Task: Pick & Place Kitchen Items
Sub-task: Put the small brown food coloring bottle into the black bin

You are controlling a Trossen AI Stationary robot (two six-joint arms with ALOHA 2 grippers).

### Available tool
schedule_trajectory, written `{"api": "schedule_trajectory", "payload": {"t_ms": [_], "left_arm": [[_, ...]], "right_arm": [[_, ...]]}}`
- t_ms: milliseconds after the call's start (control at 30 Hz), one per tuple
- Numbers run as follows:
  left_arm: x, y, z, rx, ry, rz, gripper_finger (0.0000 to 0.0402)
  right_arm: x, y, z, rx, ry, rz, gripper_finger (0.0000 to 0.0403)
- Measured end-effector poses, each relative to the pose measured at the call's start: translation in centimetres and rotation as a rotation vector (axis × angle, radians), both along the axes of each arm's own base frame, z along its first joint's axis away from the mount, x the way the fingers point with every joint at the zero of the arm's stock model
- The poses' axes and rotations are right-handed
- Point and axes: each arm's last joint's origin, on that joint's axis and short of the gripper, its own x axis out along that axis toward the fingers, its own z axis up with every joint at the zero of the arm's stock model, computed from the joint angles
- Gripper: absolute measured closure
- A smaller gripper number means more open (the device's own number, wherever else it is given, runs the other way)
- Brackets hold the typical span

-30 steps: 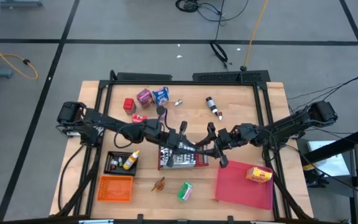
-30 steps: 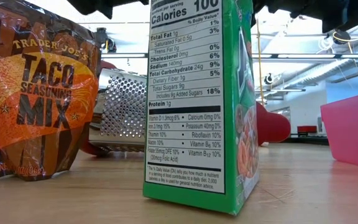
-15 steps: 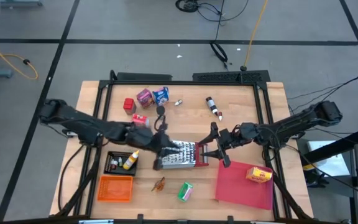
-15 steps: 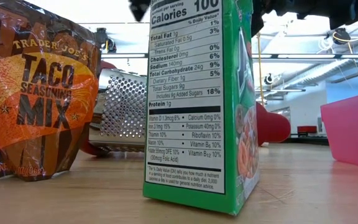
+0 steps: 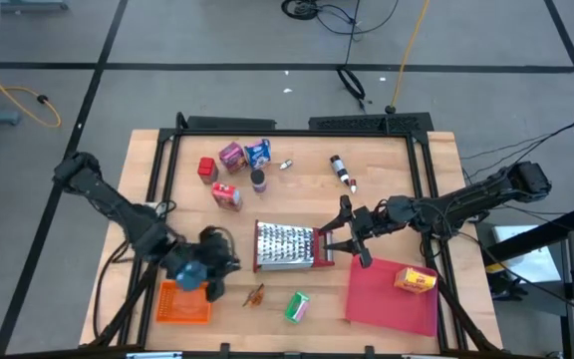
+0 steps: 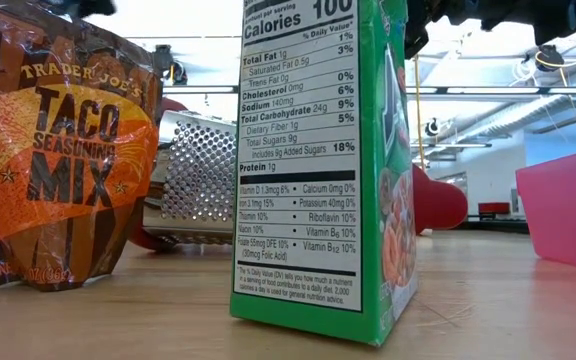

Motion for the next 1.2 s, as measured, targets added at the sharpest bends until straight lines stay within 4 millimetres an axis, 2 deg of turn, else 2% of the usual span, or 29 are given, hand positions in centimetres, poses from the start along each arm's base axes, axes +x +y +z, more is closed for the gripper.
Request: {"api": "schedule_trajectory", "payload": {"t_ms": [267,433,600,800,1033,1200], "left_arm": [[-4.4,-2.3,-0.8,0.020,-0.004,0.149,0.0356],[-6.4,-2.6,-1.4,0.014,-0.003,0.236,0.0356],[-8.0,-2.2,-3.5,-0.004,0.014,0.325,0.0356],[-9.4,-1.6,-6.3,-0.040,0.025,0.415,0.0356],[-10.2,-1.2,-7.7,-0.085,0.043,0.481,0.0356],[-10.2,-0.8,-8.2,-0.102,0.067,0.526,0.0309]], "right_arm": [[0.0,0.0,0.0,0.000,0.000,-0.001,0.0202],[0.0,0.0,0.0,0.000,0.000,-0.001,0.0202],[0.0,0.0,0.0,-0.001,0.001,-0.001,0.0202],[0.0,0.0,0.0,-0.001,0.001,-0.004,0.0202],[0.0,0.0,0.0,-0.016,-0.003,-0.006,0.0202],[0.0,0.0,0.0,-0.025,-0.006,-0.007,0.0202]]}}
